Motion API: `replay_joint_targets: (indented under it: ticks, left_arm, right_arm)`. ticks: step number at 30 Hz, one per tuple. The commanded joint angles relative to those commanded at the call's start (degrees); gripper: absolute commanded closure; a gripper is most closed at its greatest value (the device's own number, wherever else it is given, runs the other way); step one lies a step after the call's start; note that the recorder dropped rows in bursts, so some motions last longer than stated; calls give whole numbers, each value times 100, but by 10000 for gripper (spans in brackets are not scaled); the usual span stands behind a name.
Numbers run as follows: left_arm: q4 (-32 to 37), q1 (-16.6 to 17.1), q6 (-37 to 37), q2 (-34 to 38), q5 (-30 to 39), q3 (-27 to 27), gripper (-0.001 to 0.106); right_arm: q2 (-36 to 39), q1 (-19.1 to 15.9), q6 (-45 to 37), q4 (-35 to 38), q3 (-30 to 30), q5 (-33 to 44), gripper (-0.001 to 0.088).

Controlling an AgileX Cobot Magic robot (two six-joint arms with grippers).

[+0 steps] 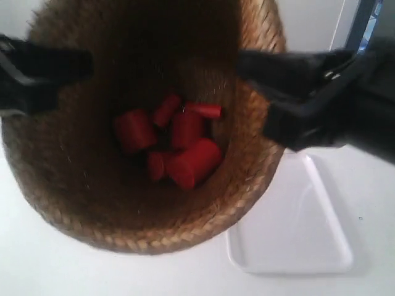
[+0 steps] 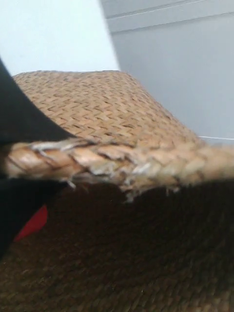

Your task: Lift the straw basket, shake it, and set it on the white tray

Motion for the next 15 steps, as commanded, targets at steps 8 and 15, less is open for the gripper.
replay_joint_targets:
  ticks: [8, 15]
  left_arm:
    - [0, -9, -99, 174, -550, 78, 1053]
    - [0, -9, 278, -64, -208, 219, 1053]
  right_arm:
    - [309, 152, 729, -178, -68, -563, 868]
    - [246, 121, 177, -179, -45, -279, 868]
